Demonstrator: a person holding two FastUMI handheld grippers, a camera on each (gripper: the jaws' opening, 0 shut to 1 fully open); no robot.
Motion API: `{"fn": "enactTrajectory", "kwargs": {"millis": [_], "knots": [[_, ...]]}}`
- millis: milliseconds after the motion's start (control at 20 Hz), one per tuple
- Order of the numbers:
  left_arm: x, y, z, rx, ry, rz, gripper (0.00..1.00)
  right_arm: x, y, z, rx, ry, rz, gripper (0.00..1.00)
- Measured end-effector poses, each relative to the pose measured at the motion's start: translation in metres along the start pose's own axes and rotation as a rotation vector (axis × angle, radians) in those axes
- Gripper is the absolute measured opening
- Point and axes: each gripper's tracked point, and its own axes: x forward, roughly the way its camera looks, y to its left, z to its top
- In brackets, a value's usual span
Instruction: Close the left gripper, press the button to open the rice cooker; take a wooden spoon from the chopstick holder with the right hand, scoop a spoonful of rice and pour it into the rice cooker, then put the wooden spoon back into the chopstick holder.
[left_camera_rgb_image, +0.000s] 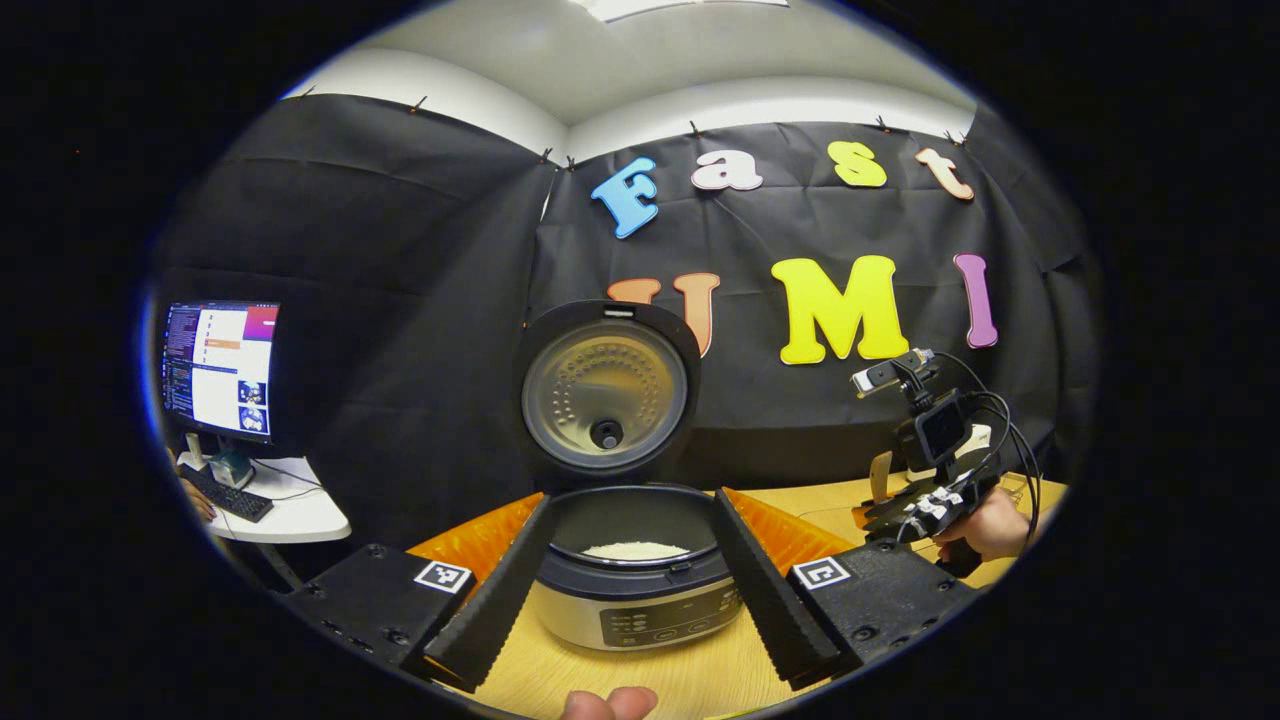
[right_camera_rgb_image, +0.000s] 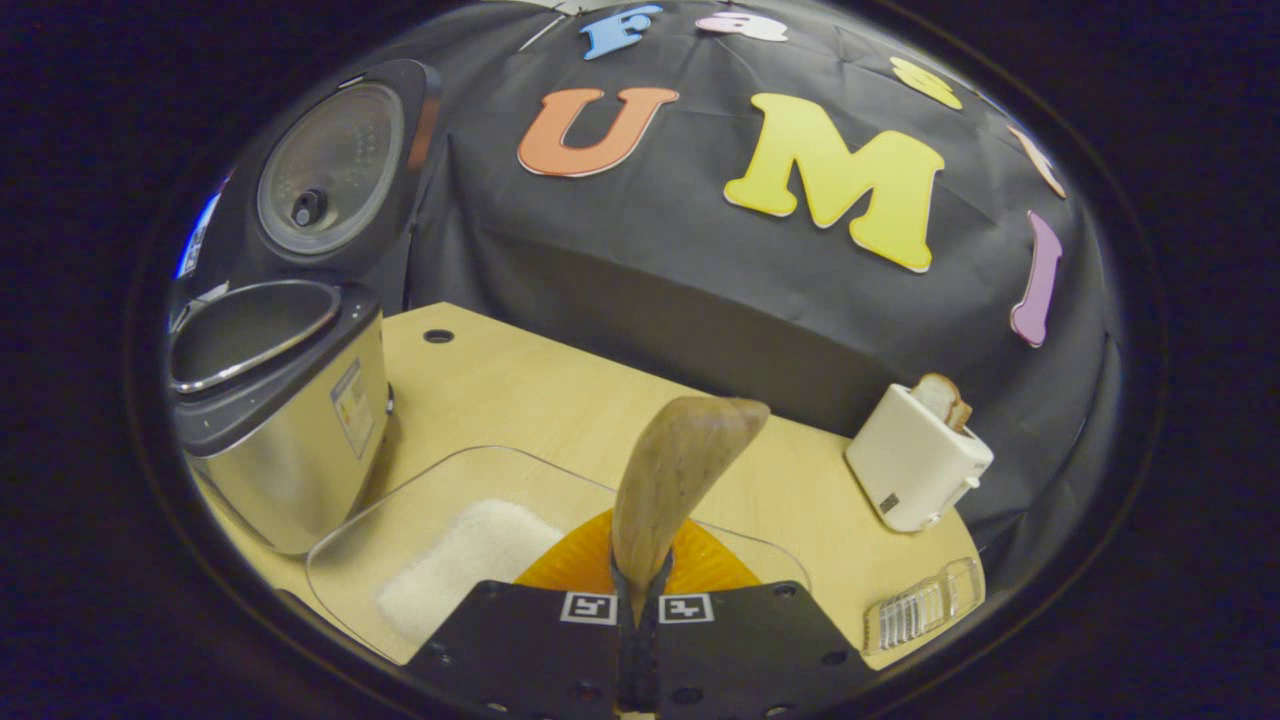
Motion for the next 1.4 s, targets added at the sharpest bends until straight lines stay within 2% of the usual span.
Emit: {"fn": "enactTrajectory", "kwargs": {"millis": [200,350,500,700,900,1050,1250,1400], "knots": [[-0.004,0.009,0.007,-0.043,-0.015,0.013,1.0,-0.006,0.041,0.009,0.075,-0.005,0.098,0.0],[-0.007,0.015,0.01,-0.052,-0.024,0.023,1.0,-0.008,0.056,0.012,0.145,-0.007,0.145,0.01],[-0.008,0.021,0.01,-0.053,-0.027,0.034,1.0,-0.008,0.055,0.013,0.239,0.011,0.187,0.0],[-0.009,0.024,0.01,-0.053,-0.022,0.043,1.0,-0.009,0.056,0.025,0.428,0.028,0.274,0.0],[-0.009,0.015,0.009,-0.072,-0.02,0.01,1.0,-0.009,0.054,0.031,0.586,0.033,0.346,0.0],[-0.009,0.013,0.009,-0.075,-0.019,0.01,1.0,-0.008,0.039,0.035,0.712,0.024,0.385,0.0],[-0.007,-0.006,0.009,-0.118,-0.015,-0.044,1.0,-0.008,0.009,0.041,0.901,0.0,0.436,0.0],[-0.006,-0.011,0.008,-0.103,-0.014,-0.045,1.0,-0.013,-0.02,0.038,0.962,-0.038,0.423,0.0]]}}
